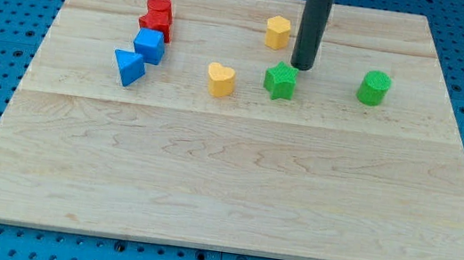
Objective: Slide the yellow hexagon closer to the green circle
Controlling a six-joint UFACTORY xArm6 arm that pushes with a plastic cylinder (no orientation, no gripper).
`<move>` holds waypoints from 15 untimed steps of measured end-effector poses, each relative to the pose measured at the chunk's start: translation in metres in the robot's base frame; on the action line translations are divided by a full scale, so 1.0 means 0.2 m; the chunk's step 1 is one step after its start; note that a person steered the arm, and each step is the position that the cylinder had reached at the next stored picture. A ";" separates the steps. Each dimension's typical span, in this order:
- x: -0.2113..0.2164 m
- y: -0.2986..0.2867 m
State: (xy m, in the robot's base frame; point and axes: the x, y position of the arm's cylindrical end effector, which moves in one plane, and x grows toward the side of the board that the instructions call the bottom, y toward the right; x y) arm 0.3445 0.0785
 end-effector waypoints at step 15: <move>-0.02 0.21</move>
State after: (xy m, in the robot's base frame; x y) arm 0.3405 0.1206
